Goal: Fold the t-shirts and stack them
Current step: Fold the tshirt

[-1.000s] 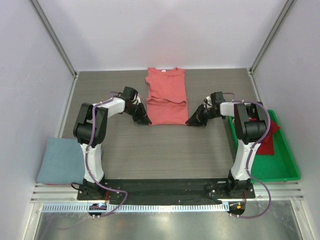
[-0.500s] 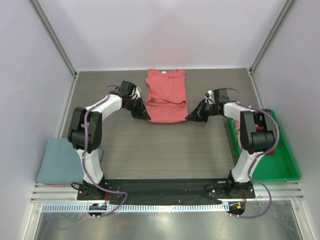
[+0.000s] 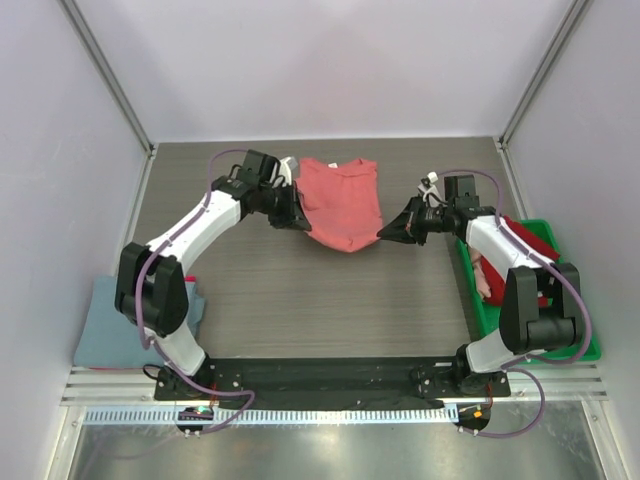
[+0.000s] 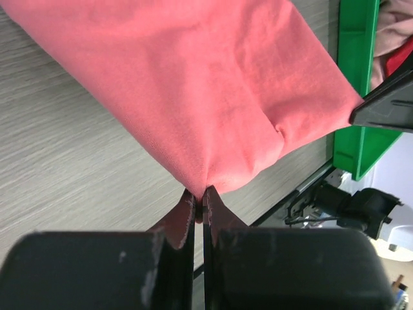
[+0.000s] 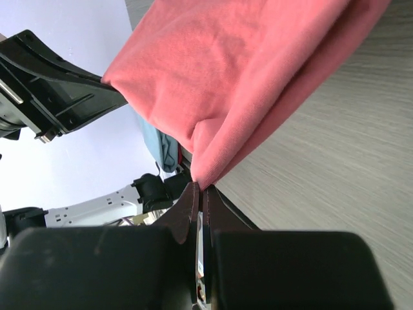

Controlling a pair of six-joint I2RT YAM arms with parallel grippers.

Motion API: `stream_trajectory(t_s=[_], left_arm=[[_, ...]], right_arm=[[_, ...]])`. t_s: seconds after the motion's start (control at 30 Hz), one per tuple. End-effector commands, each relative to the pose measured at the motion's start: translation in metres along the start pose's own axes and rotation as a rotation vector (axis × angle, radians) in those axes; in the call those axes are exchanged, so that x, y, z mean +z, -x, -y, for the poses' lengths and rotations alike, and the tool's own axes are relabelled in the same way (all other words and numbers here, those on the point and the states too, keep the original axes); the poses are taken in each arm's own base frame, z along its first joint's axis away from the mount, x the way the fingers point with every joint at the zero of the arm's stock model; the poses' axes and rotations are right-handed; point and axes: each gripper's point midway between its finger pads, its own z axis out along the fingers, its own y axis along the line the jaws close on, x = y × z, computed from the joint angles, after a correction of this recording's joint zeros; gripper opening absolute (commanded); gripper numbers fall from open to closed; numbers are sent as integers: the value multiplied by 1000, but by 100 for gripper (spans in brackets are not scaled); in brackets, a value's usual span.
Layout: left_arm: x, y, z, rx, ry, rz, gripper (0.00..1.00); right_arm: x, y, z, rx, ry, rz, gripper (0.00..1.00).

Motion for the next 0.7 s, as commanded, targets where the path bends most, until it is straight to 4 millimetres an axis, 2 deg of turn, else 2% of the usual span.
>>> stream_trajectory(t_s=[0.0, 0.17, 0.23, 0.3, 0.37, 0.4, 0.43, 0.5, 0.53, 0.57, 0.6, 0.63, 0.67], left_arm=[[-21, -1, 4, 55, 10, 45, 0], [-22, -5, -8, 57, 44, 54, 0], [-19, 0, -13, 43, 43, 70, 0], [-11, 6, -22, 13, 39, 67, 0], [-7, 23, -20, 23, 26, 96, 0], [4, 29, -29, 18, 37, 86, 0], [1, 48, -21, 38, 24, 120, 0], [5, 70, -21, 59, 21, 153, 0], [7, 95, -20, 73, 20, 189, 0], [22, 104, -33, 73, 39, 181, 0], [13, 120, -23, 108, 30, 225, 0], [19, 144, -25, 126, 34, 258, 0], [22, 156, -26, 144, 39, 276, 0]], right_arm=[[-11, -13, -12, -27, 31, -13, 2], [-11, -12, -4, -39, 4, 7, 1], [-8, -6, 0, -64, -5, 16, 1], [-5, 7, 0, -104, -12, 46, 1], [0, 26, 0, -119, -16, 67, 2], [1, 37, -3, -139, -9, 88, 1], [-1, 56, -12, -174, 0, 123, 1], [7, 82, -9, -181, -6, 141, 2], [2, 106, -27, -231, 18, 182, 2], [7, 132, -36, -264, 30, 208, 1], [15, 135, -22, -248, 15, 195, 1], [10, 160, -46, -314, 42, 240, 2], [14, 175, -46, -333, 41, 252, 1]])
